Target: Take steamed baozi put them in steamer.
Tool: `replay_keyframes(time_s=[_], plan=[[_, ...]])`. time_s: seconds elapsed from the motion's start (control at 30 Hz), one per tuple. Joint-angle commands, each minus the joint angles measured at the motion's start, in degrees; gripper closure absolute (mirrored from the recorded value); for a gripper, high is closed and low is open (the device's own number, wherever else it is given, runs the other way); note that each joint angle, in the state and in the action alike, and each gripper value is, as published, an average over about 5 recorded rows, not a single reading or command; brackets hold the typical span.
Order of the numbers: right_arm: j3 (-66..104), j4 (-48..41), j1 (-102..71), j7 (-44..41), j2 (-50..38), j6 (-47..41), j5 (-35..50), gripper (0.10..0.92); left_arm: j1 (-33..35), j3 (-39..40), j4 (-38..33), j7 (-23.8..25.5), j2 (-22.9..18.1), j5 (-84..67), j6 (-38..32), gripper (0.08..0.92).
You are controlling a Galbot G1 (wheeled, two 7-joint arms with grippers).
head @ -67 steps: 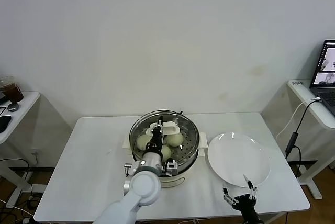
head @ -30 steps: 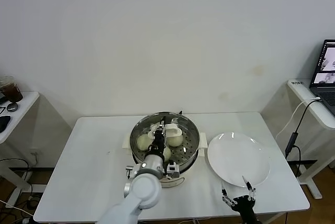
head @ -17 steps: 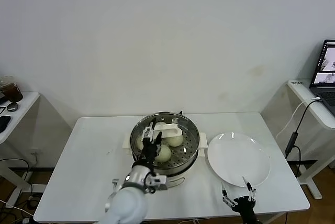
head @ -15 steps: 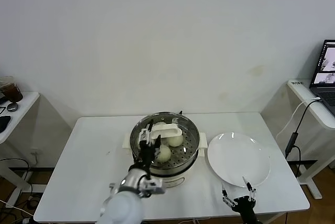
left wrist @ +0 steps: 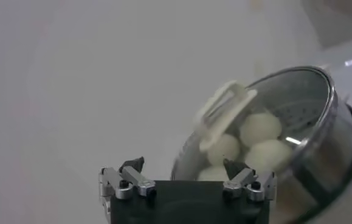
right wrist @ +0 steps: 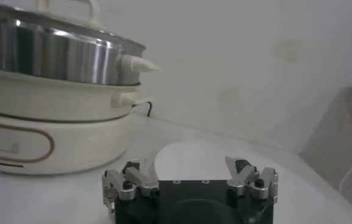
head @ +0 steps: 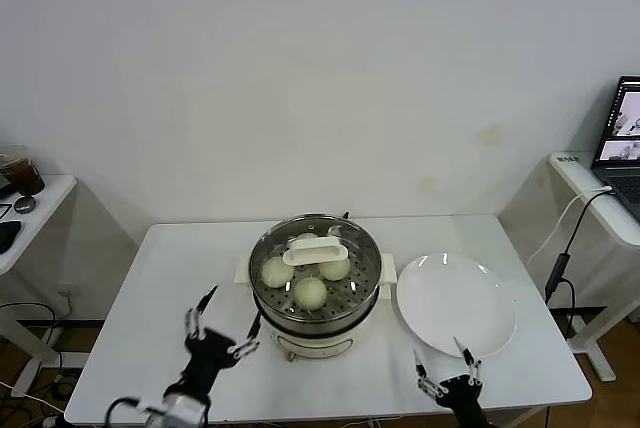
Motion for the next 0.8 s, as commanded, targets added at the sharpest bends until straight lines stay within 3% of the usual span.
replay_keyframes(time_s=[0.03,0.4,0.8], plan=[[-3.3,7.8,-6.7,0.4,-4.1,-6.6,7.9,0.203,17.3,-10.3,5.9,-3.4,-3.8,-36.9,-19.7,0.177],[-4.1,7.5,-7.5,3.3,-3.7,-6.9,6.6,0.203,15.7,-9.2,12.1,-2.6,-5.8,-30.1,-27.3,0.177],[-4.0,7.9,-7.7,4.4,-3.3,-6.1,6.5,0.203,16.0,-9.0,12.0,-2.6,-5.6,-29.7,-23.6,0.177]])
